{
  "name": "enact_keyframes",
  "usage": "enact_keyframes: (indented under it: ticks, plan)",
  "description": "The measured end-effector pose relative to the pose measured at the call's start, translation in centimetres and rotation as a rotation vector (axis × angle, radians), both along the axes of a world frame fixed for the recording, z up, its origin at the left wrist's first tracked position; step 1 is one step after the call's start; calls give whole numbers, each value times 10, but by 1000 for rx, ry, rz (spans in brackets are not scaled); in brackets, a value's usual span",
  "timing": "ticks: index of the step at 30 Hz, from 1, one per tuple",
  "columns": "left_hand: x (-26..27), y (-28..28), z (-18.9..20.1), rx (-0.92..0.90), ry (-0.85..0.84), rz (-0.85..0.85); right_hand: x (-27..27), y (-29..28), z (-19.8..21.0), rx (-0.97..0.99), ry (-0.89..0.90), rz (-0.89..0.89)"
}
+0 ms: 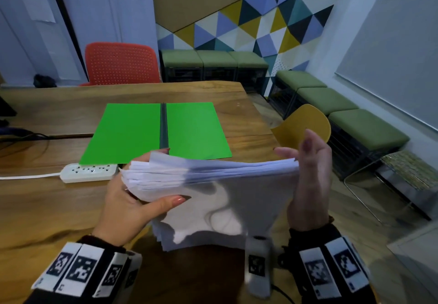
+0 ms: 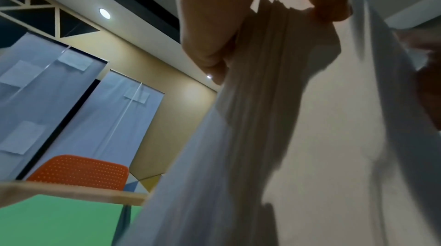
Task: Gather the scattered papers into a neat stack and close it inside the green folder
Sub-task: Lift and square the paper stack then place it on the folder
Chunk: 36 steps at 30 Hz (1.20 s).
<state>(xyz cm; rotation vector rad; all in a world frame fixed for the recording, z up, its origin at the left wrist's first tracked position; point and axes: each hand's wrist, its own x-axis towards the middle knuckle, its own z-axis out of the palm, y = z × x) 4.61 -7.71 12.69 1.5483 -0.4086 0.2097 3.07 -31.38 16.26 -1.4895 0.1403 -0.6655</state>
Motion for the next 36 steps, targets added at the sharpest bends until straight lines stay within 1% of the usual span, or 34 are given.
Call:
enact_keyframes:
  ticks: [1,4,6,8,10,12,14,16,18,19,20,21,23,25,26,27,29,30,32,35,36]
  plan:
    - [-1,-3,0,2,-9,14,4,1,2,20,-2,-29]
    - [0,-9,-1,53,-45,57,10,-2,3,124,-48,-39]
    - [0,-10,-4,17,-12,53,7,-1,4,182,-94,-55]
    - [1,-9,-7,-42,46,77,5,3,1,117,-109,-66]
    - [2,-9,-9,-66,50,104,6,4,-4,72,-105,-66]
    - [3,-13,-10,-29,29,113,10,-1,-9,134,-83,-57]
    - [4,-13,-11,-3,39,118,12,-9,-13,185,-84,14]
    - [5,-12,-11,-16,20,133,10,-17,-20,160,-88,197]
    - [7,-10,-9,-36,6,165,10,-18,-30,64,-10,365]
    - [7,-9,-8,-38,-1,176,10,-16,-37,4,55,388]
    - [6,-11,-5,-42,-17,168,13,-16,-47,-46,106,358]
    - [5,-12,-3,-41,-36,154,16,-15,-53,-63,98,299]
    - [3,-13,2,-27,-82,191,20,-13,-56,-80,1,198]
    - [4,-8,4,-73,-99,243,19,-11,-55,-82,-87,193]
    - [5,-6,5,-83,-102,215,18,-10,-55,-80,-100,215]
    - [6,-5,4,-70,-87,169,17,-9,-60,-95,-92,237]
    - [5,-5,-3,-20,22,75,15,-4,-73,-167,-8,271]
    - [5,-6,-11,0,67,77,14,0,-81,-207,45,284]
    - [8,-10,-25,9,109,127,14,5,-93,-220,94,288]
    - [14,-8,-31,-23,102,227,12,9,-89,-186,62,269]
    - [15,-8,-29,-33,104,228,12,8,-87,-188,47,273]
